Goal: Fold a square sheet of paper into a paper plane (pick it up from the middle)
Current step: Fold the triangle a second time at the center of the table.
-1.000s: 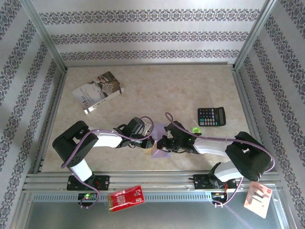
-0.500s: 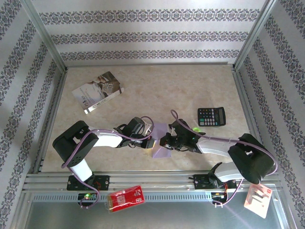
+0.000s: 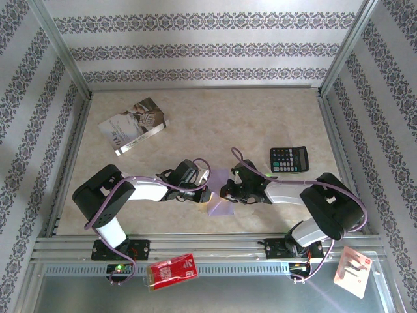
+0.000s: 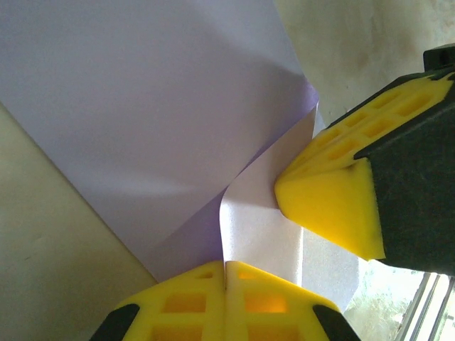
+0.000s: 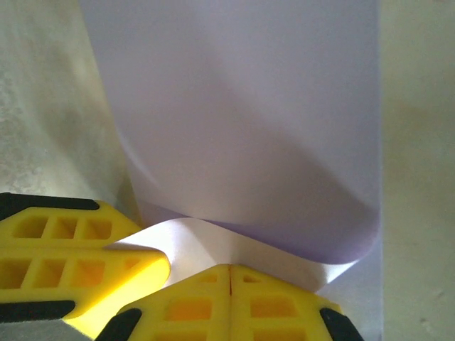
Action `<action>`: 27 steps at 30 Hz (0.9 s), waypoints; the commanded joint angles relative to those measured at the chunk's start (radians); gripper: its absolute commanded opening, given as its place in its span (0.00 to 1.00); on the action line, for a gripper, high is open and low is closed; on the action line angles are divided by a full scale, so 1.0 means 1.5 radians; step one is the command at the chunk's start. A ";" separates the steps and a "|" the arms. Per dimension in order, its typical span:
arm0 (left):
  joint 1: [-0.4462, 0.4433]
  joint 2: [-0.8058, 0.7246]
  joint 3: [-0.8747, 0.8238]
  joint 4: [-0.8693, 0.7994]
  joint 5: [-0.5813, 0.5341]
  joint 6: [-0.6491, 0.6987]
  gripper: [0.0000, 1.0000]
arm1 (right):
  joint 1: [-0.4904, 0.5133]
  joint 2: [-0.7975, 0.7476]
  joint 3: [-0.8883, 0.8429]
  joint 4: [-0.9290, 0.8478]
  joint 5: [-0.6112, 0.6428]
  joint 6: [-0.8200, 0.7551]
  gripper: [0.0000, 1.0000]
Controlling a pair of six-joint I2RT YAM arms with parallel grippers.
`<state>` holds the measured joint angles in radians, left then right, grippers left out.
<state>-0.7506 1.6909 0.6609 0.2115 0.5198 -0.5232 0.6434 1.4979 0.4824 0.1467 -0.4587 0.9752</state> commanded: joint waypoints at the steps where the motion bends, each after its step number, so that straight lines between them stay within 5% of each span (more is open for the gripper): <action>1: 0.000 0.046 -0.002 -0.067 -0.062 0.028 0.00 | -0.003 0.016 -0.023 -0.008 0.005 -0.021 0.00; 5: 0.000 0.037 0.012 -0.077 -0.060 0.025 0.01 | -0.004 0.016 -0.046 -0.008 0.011 -0.023 0.00; 19: -0.001 -0.123 0.014 -0.149 -0.094 -0.041 0.33 | -0.004 0.017 -0.061 -0.016 0.017 -0.027 0.00; 22: -0.014 -0.160 -0.010 -0.139 -0.070 -0.074 0.31 | -0.004 0.017 -0.059 -0.017 0.016 -0.028 0.00; 27: -0.059 -0.161 -0.014 -0.123 -0.027 -0.096 0.13 | -0.004 0.016 -0.059 -0.021 0.019 -0.031 0.00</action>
<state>-0.8051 1.4448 0.6521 0.0399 0.4335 -0.6292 0.6407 1.4929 0.4313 0.2371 -0.4702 0.9604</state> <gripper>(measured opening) 0.146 0.050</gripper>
